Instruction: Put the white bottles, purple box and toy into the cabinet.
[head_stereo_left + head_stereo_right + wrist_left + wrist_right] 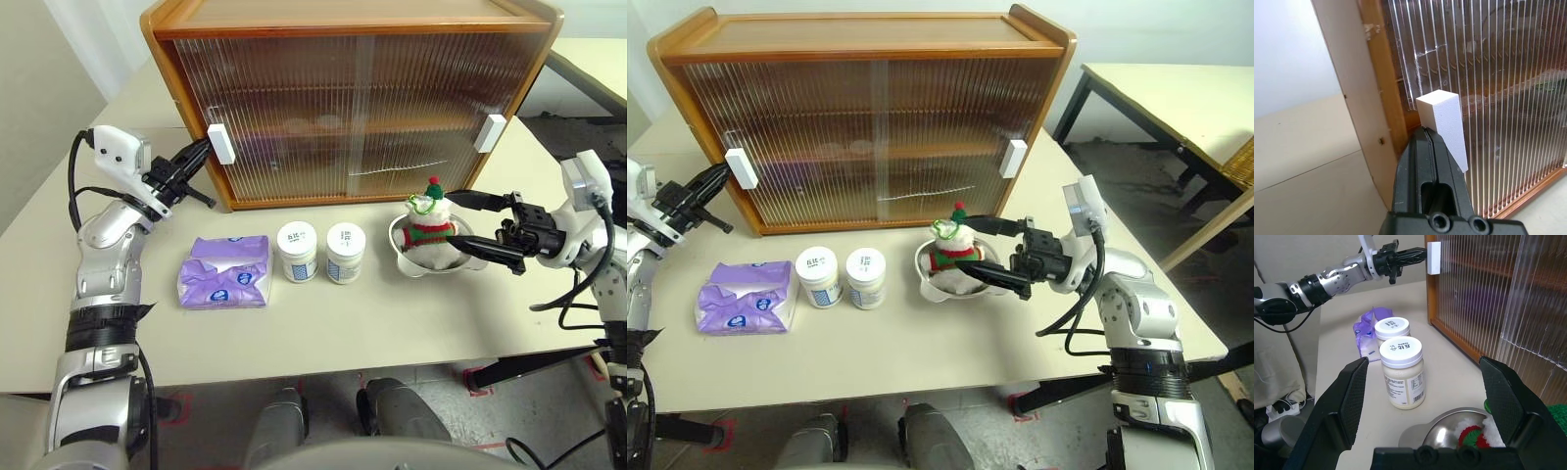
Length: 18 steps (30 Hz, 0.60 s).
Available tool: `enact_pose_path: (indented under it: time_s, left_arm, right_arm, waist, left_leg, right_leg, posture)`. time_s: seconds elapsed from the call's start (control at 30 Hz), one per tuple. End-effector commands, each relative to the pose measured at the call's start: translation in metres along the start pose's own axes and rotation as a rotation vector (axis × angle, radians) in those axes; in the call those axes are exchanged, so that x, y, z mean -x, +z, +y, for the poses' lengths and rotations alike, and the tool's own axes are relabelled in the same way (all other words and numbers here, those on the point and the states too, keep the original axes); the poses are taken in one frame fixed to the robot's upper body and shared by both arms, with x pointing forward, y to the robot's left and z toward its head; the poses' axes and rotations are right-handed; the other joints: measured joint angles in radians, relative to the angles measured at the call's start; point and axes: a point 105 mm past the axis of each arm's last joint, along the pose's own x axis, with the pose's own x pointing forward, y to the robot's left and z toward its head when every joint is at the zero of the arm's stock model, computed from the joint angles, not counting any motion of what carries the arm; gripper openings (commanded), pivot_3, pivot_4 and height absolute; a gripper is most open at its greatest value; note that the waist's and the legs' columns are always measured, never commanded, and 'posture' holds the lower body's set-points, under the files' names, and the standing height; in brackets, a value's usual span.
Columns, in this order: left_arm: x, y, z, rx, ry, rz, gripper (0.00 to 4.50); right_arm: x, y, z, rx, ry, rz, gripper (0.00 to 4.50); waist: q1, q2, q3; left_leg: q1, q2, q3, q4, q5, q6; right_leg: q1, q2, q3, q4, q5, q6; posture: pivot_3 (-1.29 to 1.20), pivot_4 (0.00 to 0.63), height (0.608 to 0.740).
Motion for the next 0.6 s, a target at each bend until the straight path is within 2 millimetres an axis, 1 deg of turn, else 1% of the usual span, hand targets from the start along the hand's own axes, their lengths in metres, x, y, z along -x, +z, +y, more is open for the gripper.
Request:
enact_pose_path:
  time_s: [0.03, 0.17, 0.3, 0.43, 0.47, 0.53, 0.57, 0.6]
  left_arm:
    - [-0.006, -0.001, -0.009, 0.005, -0.047, -0.007, 0.02]
    - [-0.010, 0.000, -0.016, 0.010, -0.076, -0.020, 0.02]
    - [-0.016, -0.002, -0.028, 0.030, -0.113, -0.027, 0.02]
    - [-0.021, -0.002, -0.033, 0.037, -0.137, -0.036, 0.02]
    - [-0.023, -0.001, -0.034, 0.038, -0.144, -0.038, 0.02]
    - [-0.026, -0.001, -0.036, 0.038, -0.155, -0.041, 0.02]
    - [-0.027, -0.001, -0.037, 0.039, -0.161, -0.041, 0.02]
    - [-0.029, -0.002, -0.038, 0.039, -0.170, -0.041, 0.02]
  right_arm:
    - [-0.002, 0.000, 0.004, 0.001, 0.012, 0.011, 4.50]
    - [-0.001, 0.002, 0.002, -0.001, 0.000, -0.001, 4.50]
    - [-0.001, 0.013, -0.002, 0.015, -0.038, -0.081, 4.50]
    - [0.001, 0.013, -0.003, 0.031, -0.060, -0.080, 4.50]
    - [0.001, 0.014, -0.005, 0.045, -0.082, -0.079, 4.50]
    - [0.004, 0.012, -0.021, 0.178, -0.255, -0.033, 4.50]
    - [0.005, 0.011, -0.026, 0.228, -0.313, -0.010, 4.50]
    - [0.003, 0.010, -0.024, 0.209, -0.307, -0.010, 4.50]
  waist:
    - [-0.001, 0.000, 0.000]
    - [-0.001, 0.000, 0.000]
    - [-0.002, 0.000, 0.000]
    - [-0.005, 0.000, 0.000]
    - [-0.006, 0.000, 0.000]
    - [-0.010, 0.000, 0.000]
    - [-0.011, 0.000, 0.000]
    - [-0.014, 0.000, 0.000]
  left_leg:
    - [0.000, 0.000, 0.000, 0.000, 0.000, 0.000]
    - [-0.001, 0.000, 0.000, 0.000, 0.000, 0.000]
    - [-0.001, 0.000, 0.000, 0.000, 0.000, 0.001]
    - [-0.001, 0.000, 0.000, 0.000, -0.001, 0.001]
    - [-0.001, 0.000, 0.000, 0.000, -0.001, 0.001]
    - [-0.001, 0.000, 0.000, 0.000, -0.001, 0.001]
    - [-0.001, 0.000, 0.000, 0.000, -0.001, 0.001]
    - [-0.001, 0.000, -0.001, 0.000, -0.001, 0.001]
  right_leg:
    - [0.000, 0.000, 0.000, 0.000, 0.000, 0.000]
    - [0.000, 0.000, 0.000, 0.000, 0.000, 0.000]
    - [0.000, 0.000, 0.000, -0.001, -0.001, 0.002]
    - [0.000, 0.000, 0.000, -0.001, -0.002, 0.003]
    - [0.000, 0.000, 0.000, -0.001, -0.002, 0.004]
    - [0.000, 0.000, 0.000, -0.001, -0.002, 0.004]
    - [0.000, 0.000, 0.000, -0.001, -0.001, 0.004]
    - [0.000, 0.000, 0.000, -0.001, -0.001, 0.004]
  posture:
    - [-0.24, 0.067, 0.740]
    - [-0.25, 0.067, 0.740]
    - [-0.25, 0.064, 0.740]
    - [-0.26, 0.061, 0.740]
    - [-0.27, 0.059, 0.740]
    - [-0.27, 0.057, 0.740]
    - [-0.28, 0.053, 0.740]
    - [-0.28, 0.052, 0.740]
